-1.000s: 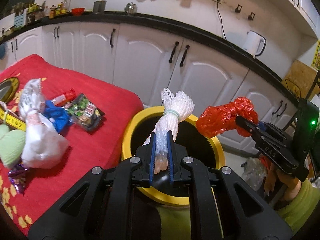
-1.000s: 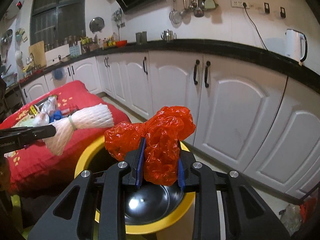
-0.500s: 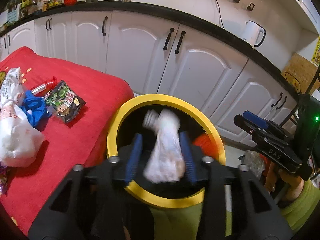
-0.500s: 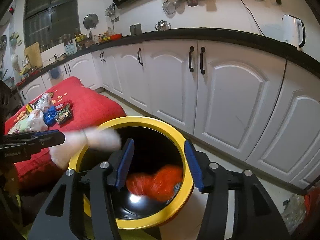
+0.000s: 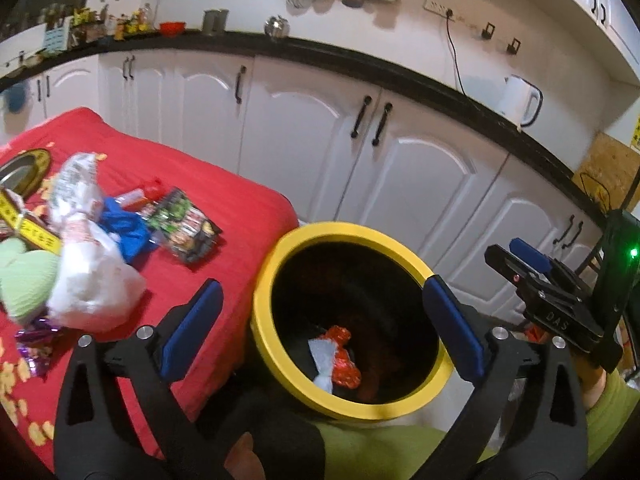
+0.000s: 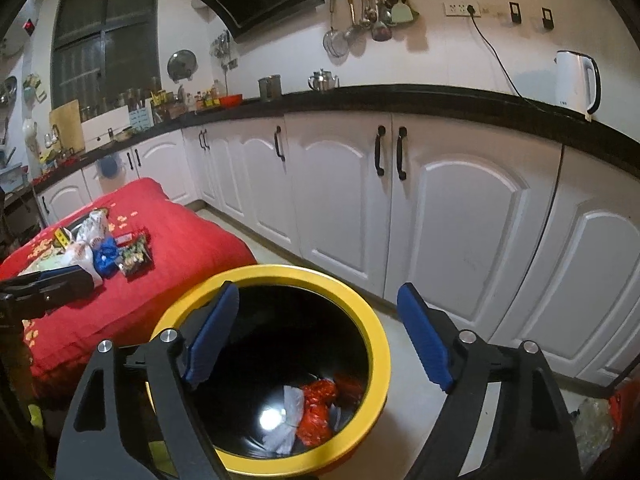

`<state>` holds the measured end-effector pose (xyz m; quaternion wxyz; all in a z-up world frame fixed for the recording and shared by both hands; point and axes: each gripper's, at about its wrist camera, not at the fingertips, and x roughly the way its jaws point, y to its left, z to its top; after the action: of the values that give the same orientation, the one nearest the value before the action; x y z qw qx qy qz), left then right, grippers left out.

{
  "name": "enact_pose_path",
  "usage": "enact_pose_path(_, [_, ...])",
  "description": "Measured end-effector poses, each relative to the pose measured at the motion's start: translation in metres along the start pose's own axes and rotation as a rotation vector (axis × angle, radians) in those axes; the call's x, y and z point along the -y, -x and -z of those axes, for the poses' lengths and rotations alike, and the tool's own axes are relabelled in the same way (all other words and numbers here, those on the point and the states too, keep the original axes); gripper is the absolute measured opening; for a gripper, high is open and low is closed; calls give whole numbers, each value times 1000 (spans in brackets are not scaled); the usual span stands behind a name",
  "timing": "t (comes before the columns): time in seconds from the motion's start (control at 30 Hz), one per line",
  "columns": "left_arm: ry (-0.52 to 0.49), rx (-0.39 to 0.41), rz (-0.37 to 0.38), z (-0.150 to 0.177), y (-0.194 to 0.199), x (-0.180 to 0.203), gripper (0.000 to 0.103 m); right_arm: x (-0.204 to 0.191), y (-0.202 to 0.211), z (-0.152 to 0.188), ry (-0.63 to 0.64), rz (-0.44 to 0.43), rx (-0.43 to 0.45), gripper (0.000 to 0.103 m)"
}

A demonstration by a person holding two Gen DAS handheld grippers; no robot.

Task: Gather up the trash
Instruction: 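Open both tools to drop the mesh bundle and red bag into the bin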

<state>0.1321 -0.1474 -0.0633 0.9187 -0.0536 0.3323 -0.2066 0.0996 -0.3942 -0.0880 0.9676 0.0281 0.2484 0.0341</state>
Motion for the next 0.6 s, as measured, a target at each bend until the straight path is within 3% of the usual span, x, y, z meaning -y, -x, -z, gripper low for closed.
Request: enact_pose_path(0.6, [37, 174, -102, -11, 56, -24, 92, -48, 22, -20, 72, -67, 78, 84])
